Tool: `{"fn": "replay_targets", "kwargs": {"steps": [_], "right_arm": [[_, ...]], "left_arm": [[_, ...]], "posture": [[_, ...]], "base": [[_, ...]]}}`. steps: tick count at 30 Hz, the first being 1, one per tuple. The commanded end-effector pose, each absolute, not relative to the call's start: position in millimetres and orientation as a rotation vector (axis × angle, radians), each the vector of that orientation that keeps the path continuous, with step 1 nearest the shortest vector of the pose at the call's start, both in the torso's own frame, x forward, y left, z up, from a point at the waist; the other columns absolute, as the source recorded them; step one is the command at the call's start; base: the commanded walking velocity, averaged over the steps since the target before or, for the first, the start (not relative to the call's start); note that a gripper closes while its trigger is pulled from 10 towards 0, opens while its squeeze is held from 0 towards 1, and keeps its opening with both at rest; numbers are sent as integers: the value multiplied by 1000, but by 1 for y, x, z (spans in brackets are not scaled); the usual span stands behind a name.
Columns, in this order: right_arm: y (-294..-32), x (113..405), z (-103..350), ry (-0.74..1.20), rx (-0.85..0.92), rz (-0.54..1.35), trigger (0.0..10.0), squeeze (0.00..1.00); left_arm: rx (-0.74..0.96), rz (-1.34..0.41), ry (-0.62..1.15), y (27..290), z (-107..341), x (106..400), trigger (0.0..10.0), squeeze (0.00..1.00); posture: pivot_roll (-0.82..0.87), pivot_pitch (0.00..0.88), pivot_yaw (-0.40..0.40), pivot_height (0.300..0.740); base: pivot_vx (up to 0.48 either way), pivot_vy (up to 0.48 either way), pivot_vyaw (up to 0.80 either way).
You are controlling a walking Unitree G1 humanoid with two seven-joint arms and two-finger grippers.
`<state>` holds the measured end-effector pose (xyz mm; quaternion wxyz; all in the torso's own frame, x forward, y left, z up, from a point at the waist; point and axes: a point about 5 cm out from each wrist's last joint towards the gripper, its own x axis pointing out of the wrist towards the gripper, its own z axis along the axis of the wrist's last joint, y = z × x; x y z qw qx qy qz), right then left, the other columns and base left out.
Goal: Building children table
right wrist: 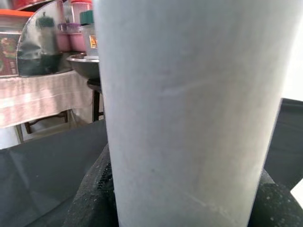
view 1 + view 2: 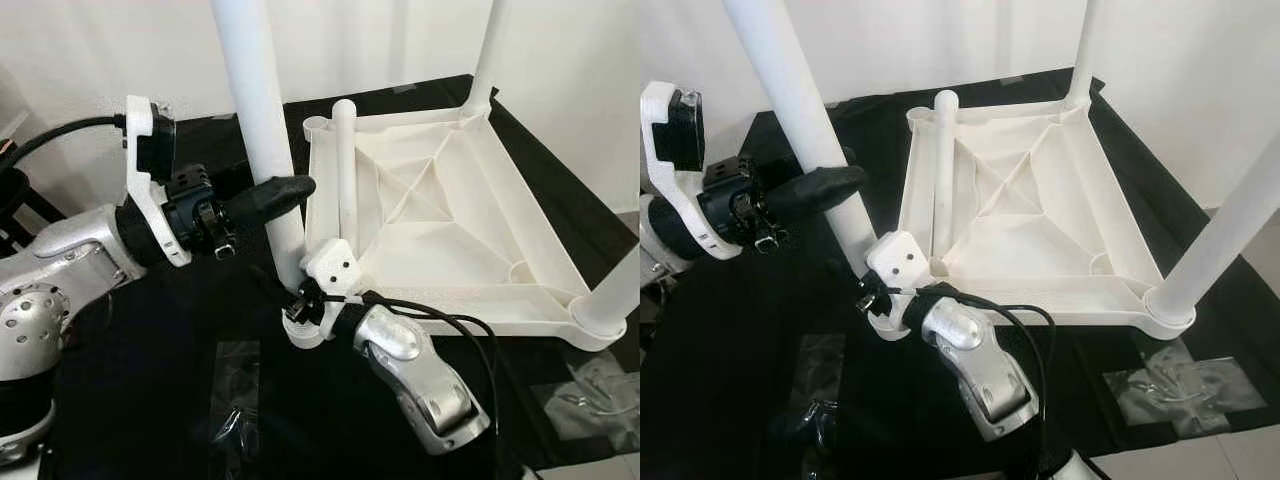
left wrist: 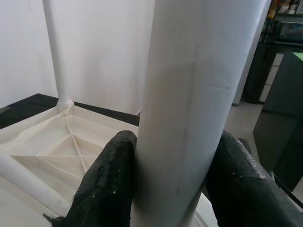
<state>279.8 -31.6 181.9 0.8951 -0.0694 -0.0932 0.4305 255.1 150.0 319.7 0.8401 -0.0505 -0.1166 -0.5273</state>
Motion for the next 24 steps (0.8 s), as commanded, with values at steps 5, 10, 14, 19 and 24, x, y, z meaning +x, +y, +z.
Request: {"fn": "replay_targets", "kwargs": {"steps": [5,10,14,19,24], "right_arm": [[-41,295,210,-287,-130,951,10000,0],[-51,301,225,-309,-33,1026,10000,1000],[-65,293,241,-340,-66,1340,10000,1000],[-72,295,247,-327,-137,1454,10000,1000],[-77,300,251,-297,-252,1560,10000,969]], "left_arm": [[-51,-1157,-204,147,318,253,0,0],[-41,-1176,-198,145,318,253,0,0],[-33,-1199,-190,143,317,254,0,0],[-28,-1210,-186,142,316,253,0,0],[-24,-1226,-185,139,316,253,0,0]], "posture": [[25,89,113,740],[30,90,112,740],[28,89,119,740],[28,87,123,740],[30,87,125,740]], "base": [[0,0,0],[0,0,0],[0,0,0],[0,0,0],[0,0,0]]}}
